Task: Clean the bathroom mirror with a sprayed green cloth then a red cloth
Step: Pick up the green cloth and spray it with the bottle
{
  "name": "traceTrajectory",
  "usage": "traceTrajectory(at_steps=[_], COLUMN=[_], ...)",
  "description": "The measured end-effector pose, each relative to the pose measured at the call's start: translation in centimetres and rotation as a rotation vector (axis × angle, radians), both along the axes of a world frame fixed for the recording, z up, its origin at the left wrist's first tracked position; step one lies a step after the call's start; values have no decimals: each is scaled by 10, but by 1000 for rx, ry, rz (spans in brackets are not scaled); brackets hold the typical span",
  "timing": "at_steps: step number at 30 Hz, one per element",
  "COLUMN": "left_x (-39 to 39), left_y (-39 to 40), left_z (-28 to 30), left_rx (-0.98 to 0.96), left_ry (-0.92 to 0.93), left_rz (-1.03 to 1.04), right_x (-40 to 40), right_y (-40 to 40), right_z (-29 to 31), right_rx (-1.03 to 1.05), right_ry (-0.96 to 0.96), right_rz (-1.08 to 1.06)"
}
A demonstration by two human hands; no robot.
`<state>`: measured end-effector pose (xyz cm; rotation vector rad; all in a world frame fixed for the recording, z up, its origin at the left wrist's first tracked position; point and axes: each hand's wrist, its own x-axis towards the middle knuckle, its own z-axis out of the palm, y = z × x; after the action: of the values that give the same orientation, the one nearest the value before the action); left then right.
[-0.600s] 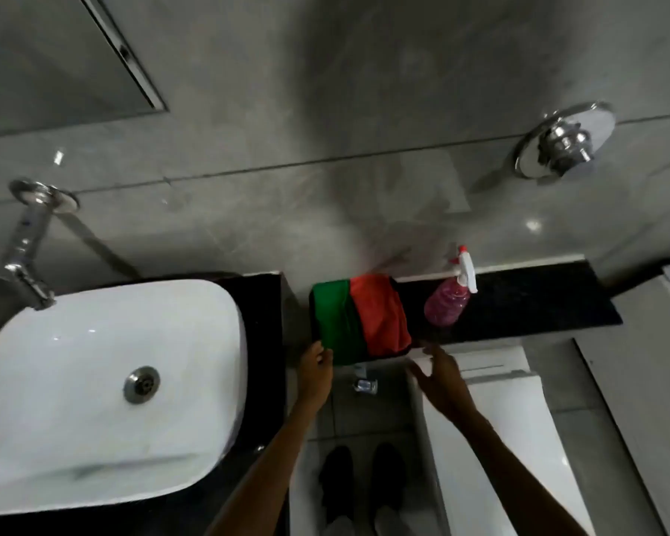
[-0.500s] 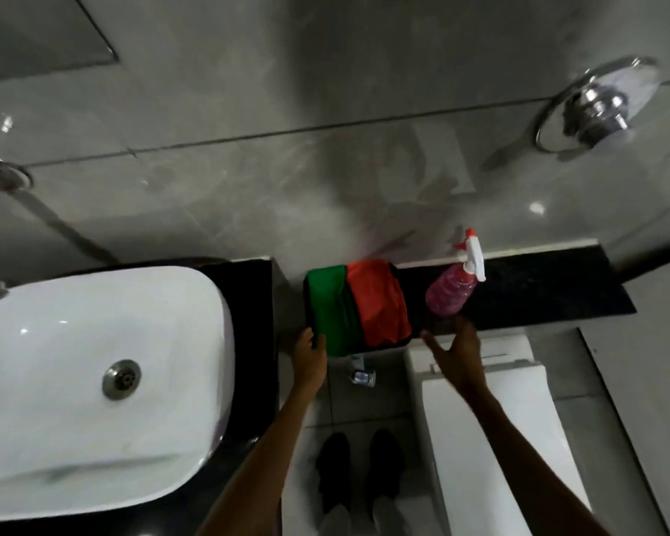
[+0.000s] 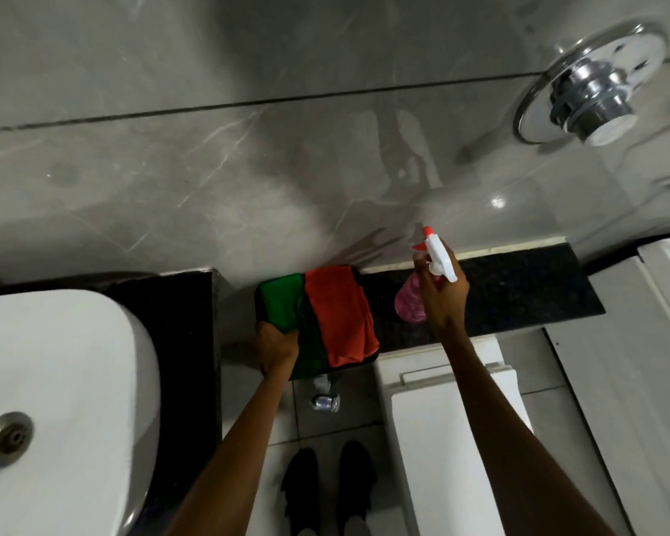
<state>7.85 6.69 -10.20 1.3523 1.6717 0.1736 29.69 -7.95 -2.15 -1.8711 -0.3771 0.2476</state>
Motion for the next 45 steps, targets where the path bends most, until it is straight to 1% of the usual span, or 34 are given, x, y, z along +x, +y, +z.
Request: traceTrajectory(at_steps=[2, 3, 5, 7, 9, 11, 13, 17, 21, 24, 28, 31, 34, 37, 38, 43, 45], left_x=[2, 3, -1, -6, -16, -28, -38, -60, -77, -84, -95, -98, -101, -99, -98, -89, -84], left_y=[6, 8, 11, 11, 10, 9, 6, 5, 9, 16, 22, 24, 24, 21, 19, 11, 6], left_z=[0, 0, 8, 21, 42, 65, 94, 157, 209, 227, 242, 243, 236, 229, 227, 217, 212], left_rx=[-41, -64, -118, -199, -260, -310, -338, -301, -263, -277, -282, -278, -267, -257, -258, -266, -277], left_ry=[-81, -134, -244, -361, -475, -547, -626, -758, -897, -925, -936, -943, -942, -923, -919, -894, -882], left_rz=[-6, 17, 111, 192, 230, 233, 193, 127, 0, -57, -74, -74, -73, -90, -94, -113, -115], right_x=[4, 6, 7, 3, -12, -37, -69, -127, -157, -171, -187, -187, -186, -184, -184, -183, -178], right_y=[0, -1, -3, -5, -6, -9, -12, -6, 4, 12, 24, 28, 29, 28, 26, 17, 13], right_z=[2, 1, 6, 20, 40, 61, 83, 122, 148, 158, 167, 170, 168, 163, 160, 140, 132], right_rx=[-32, -59, -122, -143, -56, 65, 92, -52, -159, -244, -356, -346, -353, -294, -298, -350, -380], right_ry=[-19, -58, -154, -201, -136, -43, 56, 284, 405, 458, 305, 276, 202, 260, 245, 26, -1], right_rz=[54, 83, 144, 204, 306, 413, 491, 660, 720, 685, 656, 675, 576, 586, 602, 605, 576])
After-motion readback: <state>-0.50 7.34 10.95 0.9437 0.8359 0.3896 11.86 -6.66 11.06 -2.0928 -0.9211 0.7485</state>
